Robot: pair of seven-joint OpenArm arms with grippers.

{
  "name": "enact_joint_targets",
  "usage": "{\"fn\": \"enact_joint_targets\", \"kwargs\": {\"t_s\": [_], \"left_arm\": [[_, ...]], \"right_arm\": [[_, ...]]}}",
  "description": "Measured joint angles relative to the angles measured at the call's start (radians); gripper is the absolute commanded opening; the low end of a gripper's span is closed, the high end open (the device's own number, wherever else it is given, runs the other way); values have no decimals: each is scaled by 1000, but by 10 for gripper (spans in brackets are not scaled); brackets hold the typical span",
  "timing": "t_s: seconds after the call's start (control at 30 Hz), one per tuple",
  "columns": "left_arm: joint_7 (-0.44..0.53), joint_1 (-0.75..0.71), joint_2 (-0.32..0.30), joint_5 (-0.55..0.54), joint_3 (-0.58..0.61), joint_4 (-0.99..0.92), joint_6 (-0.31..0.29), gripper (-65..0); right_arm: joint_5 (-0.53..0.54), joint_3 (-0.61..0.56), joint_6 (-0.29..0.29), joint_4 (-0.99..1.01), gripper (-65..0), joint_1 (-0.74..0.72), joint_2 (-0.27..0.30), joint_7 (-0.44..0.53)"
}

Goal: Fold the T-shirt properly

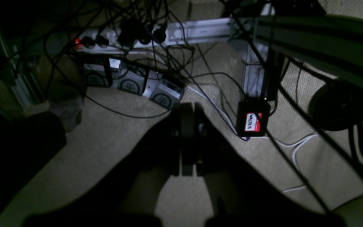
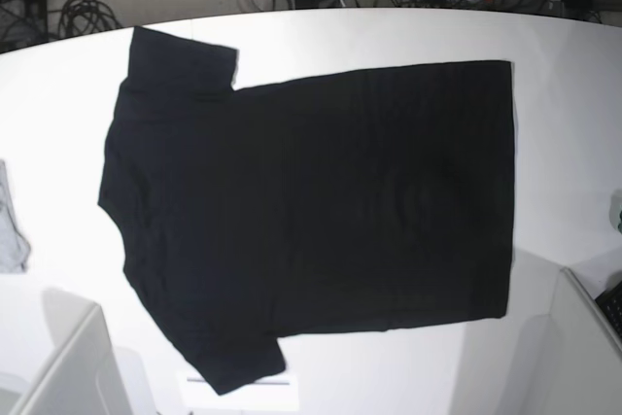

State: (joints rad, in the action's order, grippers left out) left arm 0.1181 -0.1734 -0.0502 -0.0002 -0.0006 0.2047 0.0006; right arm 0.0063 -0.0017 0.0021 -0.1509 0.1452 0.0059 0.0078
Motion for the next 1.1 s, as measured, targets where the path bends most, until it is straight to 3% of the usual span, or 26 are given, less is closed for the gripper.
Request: {"fn": "enact_joint_targets", "kwargs": {"t_s": [0.67, 0.87, 1.0, 1.1], "left_arm": [[2, -62, 0, 0, 9, -2, 3, -650], [12, -65, -4, -1, 0, 6, 3, -650], [-1, -176, -26, 0, 0, 158, 0, -650], [-6, -299, -66, -1, 0, 338, 3, -650]], "right_arm": [[0, 2, 0, -15, -650, 32, 13, 0], [3, 2, 8, -262, -650, 195, 27, 0], [2, 23, 7, -380, -650, 289, 48, -12], [2, 138, 6, -434, -650, 338, 43, -15]]}}
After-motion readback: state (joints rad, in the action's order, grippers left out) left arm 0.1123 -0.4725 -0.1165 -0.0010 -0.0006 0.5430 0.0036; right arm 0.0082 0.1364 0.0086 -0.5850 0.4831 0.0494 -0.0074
